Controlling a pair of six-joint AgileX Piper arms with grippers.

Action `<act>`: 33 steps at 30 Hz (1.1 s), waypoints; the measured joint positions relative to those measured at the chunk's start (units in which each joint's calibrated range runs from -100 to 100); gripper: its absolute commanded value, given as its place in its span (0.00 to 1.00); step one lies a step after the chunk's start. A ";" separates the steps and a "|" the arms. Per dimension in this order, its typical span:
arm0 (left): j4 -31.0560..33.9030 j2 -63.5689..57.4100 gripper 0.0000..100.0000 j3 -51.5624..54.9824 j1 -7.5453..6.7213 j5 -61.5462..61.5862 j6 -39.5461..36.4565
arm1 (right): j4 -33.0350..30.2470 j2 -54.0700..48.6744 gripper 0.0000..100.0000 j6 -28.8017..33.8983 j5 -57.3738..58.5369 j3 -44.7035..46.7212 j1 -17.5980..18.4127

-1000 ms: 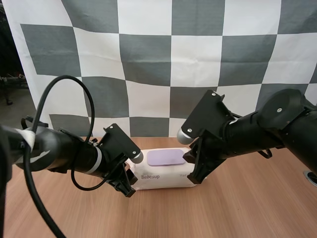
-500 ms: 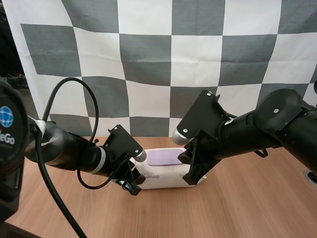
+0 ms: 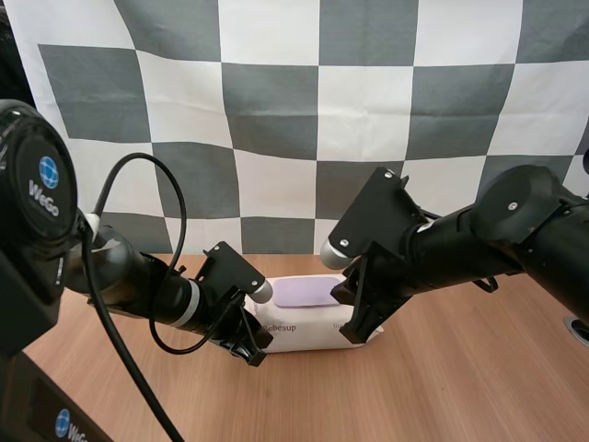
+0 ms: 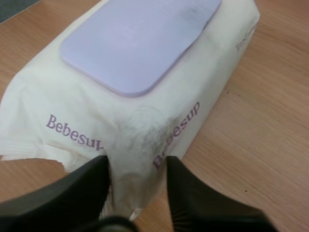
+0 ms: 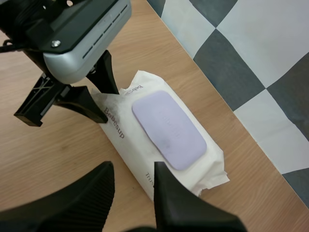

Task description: Open the wet wipes lid

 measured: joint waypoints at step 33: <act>3.10 0.00 0.00 0.00 0.00 9.31 0.04 | 18.13 20.77 0.48 -22.77 -30.17 11.64 2.58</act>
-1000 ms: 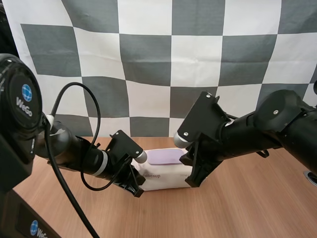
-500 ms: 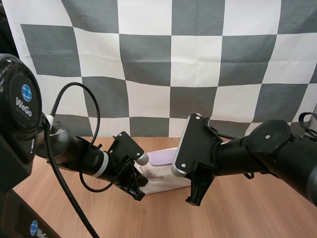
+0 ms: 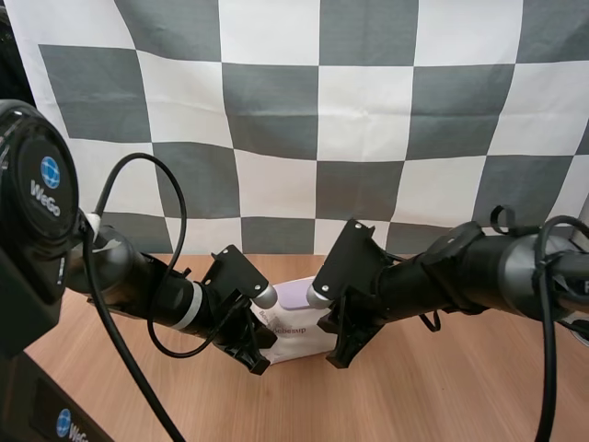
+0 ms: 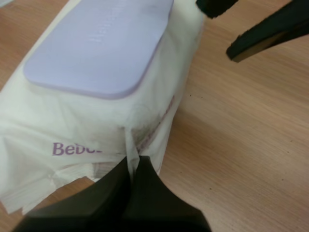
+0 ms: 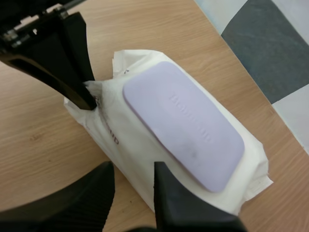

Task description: Open the wet wipes lid

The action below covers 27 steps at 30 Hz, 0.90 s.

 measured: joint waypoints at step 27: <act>0.00 0.00 0.00 0.00 0.00 0.12 0.00 | -15.46 1.49 0.48 0.00 -25.44 0.00 6.65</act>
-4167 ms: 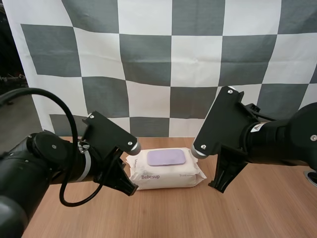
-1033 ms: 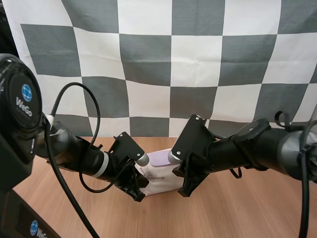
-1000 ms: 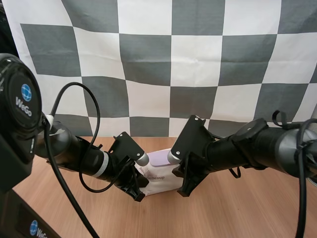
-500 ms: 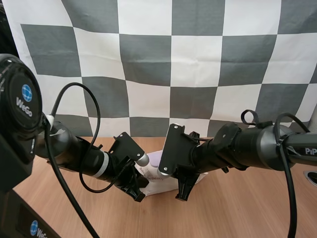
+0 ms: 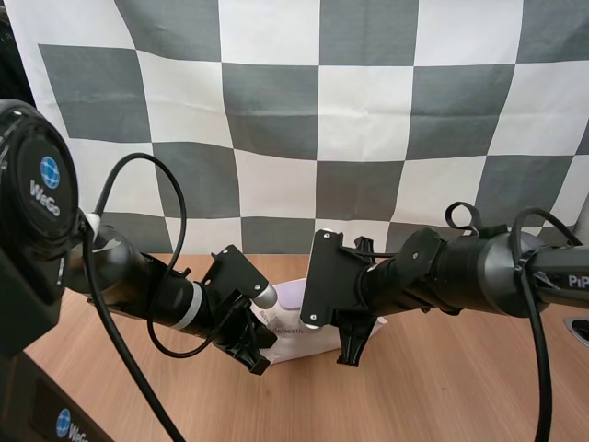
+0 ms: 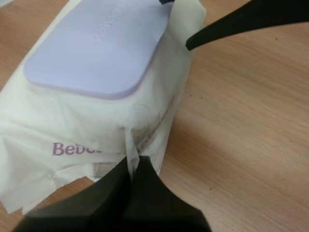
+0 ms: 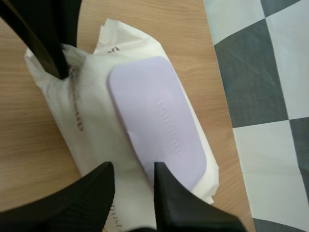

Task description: Open the wet wipes lid

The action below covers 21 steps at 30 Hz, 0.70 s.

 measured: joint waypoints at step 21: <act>0.08 0.00 0.00 0.00 0.00 0.42 0.00 | 1.90 0.55 0.48 0.00 -8.14 0.00 2.97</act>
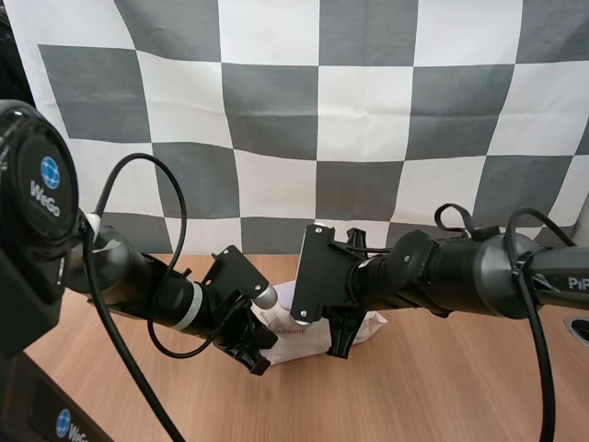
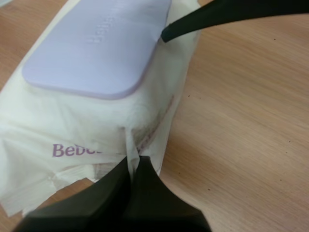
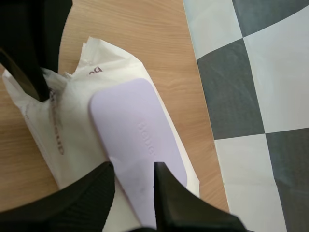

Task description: Open the wet wipes lid

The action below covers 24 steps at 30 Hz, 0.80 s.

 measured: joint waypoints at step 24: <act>0.14 0.00 0.00 0.00 0.00 1.85 -0.09 | 0.05 4.57 0.00 0.00 -5.56 0.00 0.00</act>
